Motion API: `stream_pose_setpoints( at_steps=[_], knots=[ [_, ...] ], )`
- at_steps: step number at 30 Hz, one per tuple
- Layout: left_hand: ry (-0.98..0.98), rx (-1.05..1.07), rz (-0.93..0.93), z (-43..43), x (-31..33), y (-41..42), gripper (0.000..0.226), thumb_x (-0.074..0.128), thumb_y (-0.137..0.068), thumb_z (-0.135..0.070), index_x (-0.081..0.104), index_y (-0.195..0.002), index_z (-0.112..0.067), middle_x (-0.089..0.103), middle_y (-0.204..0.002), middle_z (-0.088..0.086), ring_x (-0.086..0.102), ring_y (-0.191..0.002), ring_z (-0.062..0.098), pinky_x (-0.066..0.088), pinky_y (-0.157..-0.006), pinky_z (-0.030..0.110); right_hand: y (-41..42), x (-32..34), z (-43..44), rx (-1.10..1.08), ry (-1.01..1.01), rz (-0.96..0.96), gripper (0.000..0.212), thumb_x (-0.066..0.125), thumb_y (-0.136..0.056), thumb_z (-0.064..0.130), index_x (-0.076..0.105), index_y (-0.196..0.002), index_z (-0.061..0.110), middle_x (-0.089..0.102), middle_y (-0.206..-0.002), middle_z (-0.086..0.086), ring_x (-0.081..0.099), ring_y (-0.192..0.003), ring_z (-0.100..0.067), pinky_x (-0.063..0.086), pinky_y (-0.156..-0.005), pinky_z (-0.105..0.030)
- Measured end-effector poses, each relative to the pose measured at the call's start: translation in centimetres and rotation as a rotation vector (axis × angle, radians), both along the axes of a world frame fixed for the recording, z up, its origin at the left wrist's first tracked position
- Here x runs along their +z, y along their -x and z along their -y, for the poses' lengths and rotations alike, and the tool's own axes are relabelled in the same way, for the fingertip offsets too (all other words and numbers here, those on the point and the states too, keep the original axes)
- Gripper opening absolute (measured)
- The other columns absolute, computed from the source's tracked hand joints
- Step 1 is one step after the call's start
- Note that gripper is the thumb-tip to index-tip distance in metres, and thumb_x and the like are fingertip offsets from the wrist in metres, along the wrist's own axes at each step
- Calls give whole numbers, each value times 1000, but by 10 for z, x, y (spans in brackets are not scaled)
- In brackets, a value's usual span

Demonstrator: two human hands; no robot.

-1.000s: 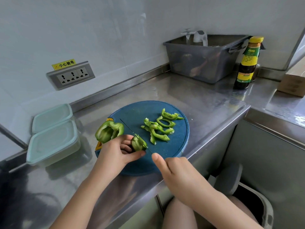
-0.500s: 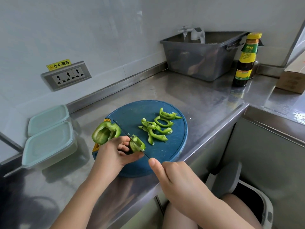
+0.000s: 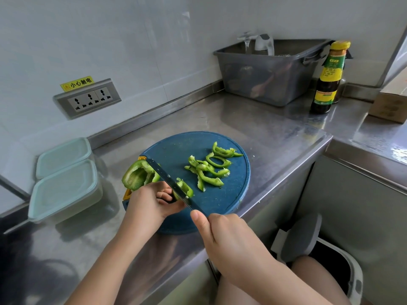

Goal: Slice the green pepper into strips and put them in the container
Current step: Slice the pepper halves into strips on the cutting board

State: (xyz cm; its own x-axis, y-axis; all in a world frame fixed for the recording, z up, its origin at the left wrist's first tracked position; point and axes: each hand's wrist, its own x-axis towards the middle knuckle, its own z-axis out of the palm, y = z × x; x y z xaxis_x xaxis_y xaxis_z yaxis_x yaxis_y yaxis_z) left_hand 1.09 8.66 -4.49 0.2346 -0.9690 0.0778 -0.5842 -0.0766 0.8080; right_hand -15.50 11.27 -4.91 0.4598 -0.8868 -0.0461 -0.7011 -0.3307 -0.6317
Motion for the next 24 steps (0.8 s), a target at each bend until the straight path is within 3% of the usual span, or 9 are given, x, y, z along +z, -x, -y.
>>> stream_pose_setpoints(
  at_steps=[3,7,10,16,19,24],
  knots=[
    [13,-9,43,0,-1,-2,32,83,-67,-6,54,-69,7,39,-56,2,35,-47,5,29,-46,12,-3,-2,0,-5,-5,5,59,2,-77,64,33,-61,17,38,-61,0,40,-60,-21,38,-58,-32],
    [-28,37,35,5,-7,-7,31,83,-69,-8,66,-89,8,51,-72,13,45,-67,20,36,-51,10,-4,-6,4,-27,-11,38,63,2,-78,66,37,-62,16,43,-63,-2,49,-66,-25,47,-69,-39],
    [-51,46,61,4,-5,-7,26,81,-71,-8,65,-87,5,53,-72,12,47,-67,22,37,-51,8,-8,-7,5,-43,-10,46,61,8,-87,63,36,-61,15,44,-65,-4,51,-71,-29,47,-70,-39],
    [51,-1,184,-2,-4,-12,23,85,-63,-27,63,-63,-34,66,-60,-10,62,-68,1,44,-58,9,-17,-5,15,-69,-35,64,61,19,-95,57,30,-55,13,36,-57,-4,38,-57,-25,34,-57,-34],
    [43,-22,166,1,-2,-12,22,80,-54,-46,61,-62,-40,66,-62,-12,62,-65,-2,45,-58,11,-23,-3,16,-80,-70,68,60,19,-96,57,31,-56,13,36,-57,-3,39,-60,-26,36,-60,-33],
    [2,-66,223,3,0,-14,23,66,-46,-54,57,-64,-42,62,-62,-12,59,-60,-7,41,-55,6,-29,4,17,-96,-128,55,59,19,-97,55,31,-58,13,36,-60,-4,39,-62,-26,33,-55,-32]
  ],
)
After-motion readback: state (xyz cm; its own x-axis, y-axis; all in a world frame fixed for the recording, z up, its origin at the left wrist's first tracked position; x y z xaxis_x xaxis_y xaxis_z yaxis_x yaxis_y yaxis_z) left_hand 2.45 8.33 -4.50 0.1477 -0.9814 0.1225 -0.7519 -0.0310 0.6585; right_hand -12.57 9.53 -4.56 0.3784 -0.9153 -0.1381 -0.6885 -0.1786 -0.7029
